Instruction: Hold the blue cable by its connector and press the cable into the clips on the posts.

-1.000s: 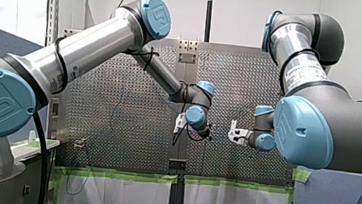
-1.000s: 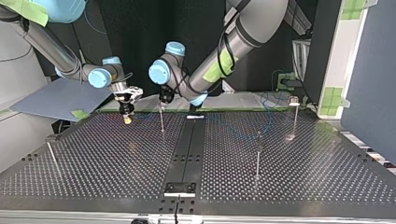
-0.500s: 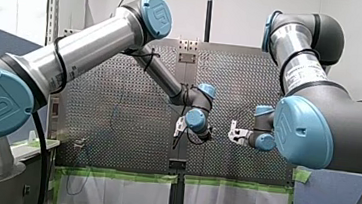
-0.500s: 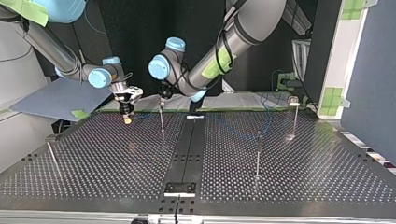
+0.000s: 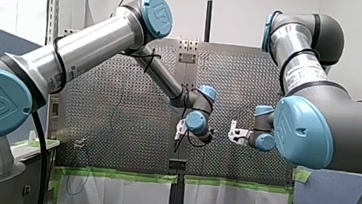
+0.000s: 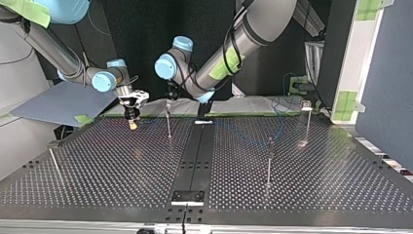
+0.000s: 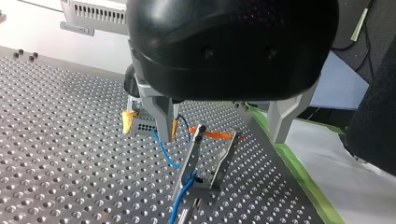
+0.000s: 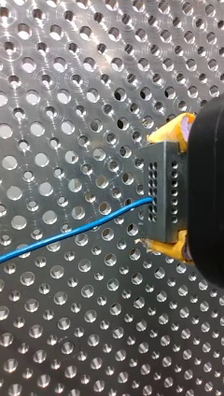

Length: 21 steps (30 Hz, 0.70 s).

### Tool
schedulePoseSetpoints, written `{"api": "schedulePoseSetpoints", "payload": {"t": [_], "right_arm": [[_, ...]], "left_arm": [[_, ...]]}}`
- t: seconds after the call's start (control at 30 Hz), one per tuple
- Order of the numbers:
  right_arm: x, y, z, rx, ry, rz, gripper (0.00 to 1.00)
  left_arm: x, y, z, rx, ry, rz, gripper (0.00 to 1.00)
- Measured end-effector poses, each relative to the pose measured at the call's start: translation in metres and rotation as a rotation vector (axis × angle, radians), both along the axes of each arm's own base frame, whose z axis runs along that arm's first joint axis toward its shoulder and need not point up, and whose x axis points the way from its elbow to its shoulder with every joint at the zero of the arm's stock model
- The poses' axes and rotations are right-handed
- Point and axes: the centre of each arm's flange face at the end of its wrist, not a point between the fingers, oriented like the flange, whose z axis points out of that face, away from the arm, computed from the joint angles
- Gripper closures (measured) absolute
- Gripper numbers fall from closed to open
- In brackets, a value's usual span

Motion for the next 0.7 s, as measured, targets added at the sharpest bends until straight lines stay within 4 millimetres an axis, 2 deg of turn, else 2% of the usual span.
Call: {"api": "schedulePoseSetpoints", "payload": {"t": [0.7], "right_arm": [[-0.0001, 0.0003, -0.0003, 0.003, 0.001, 0.0, 1.0]], "left_arm": [[-0.0017, 0.0001, -0.0037, -0.033, 0.007, -0.001, 0.01]]}}
